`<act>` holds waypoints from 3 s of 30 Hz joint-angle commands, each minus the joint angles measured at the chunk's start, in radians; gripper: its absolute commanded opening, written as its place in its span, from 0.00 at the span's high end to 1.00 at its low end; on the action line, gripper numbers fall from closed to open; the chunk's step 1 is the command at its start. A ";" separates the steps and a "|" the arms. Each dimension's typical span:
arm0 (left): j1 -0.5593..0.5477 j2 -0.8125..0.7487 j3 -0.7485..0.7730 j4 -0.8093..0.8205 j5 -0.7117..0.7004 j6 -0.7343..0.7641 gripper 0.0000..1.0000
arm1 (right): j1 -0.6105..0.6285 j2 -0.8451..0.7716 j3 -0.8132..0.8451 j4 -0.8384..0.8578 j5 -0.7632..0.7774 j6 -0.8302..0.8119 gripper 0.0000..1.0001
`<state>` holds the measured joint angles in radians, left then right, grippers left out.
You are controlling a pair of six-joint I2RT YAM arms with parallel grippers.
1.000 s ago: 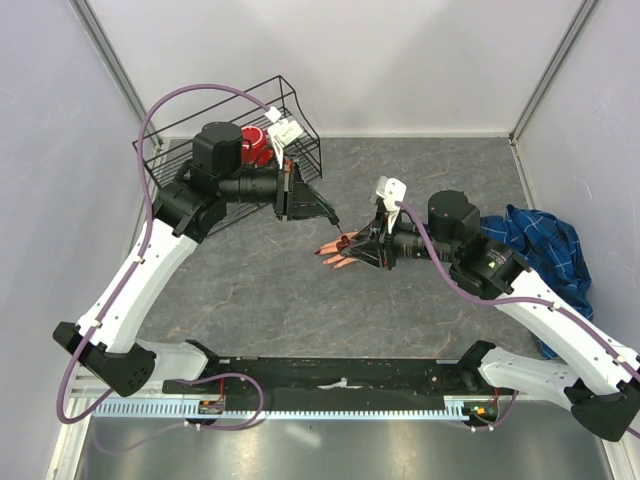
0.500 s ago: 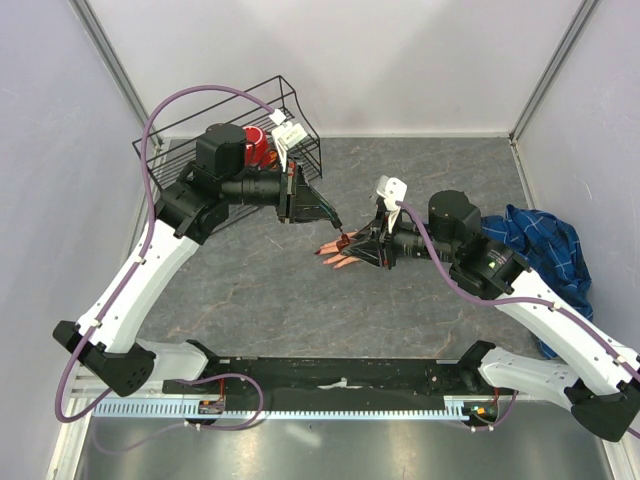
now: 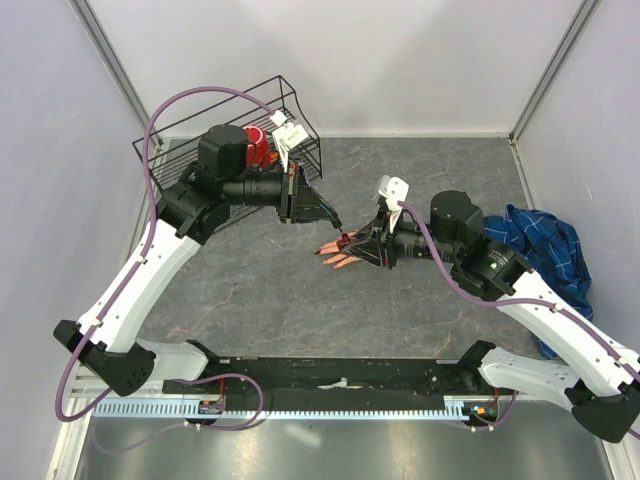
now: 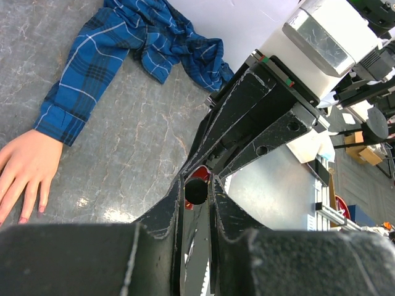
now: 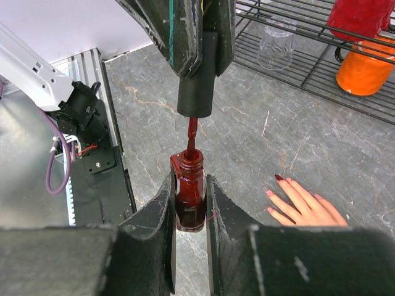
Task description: Paint the nails
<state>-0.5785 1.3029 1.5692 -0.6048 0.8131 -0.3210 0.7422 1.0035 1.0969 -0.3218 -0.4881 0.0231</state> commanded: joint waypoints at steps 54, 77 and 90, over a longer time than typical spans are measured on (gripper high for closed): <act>-0.098 -0.008 -0.169 0.010 0.563 0.372 0.98 | 0.000 -0.126 -0.045 0.491 -0.356 0.271 1.00; -0.096 -0.142 -0.081 0.074 -0.195 0.117 0.34 | 0.000 -0.074 -0.034 0.291 -0.034 0.110 1.00; -0.096 -0.209 -0.051 0.045 -0.591 -0.041 0.31 | 0.000 -0.086 -0.040 0.273 0.163 0.095 1.00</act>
<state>-0.6746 1.0840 1.4811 -0.5823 0.4229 -0.2058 0.7380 0.9287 1.0183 -0.0769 -0.4244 0.1268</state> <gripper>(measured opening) 0.703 0.240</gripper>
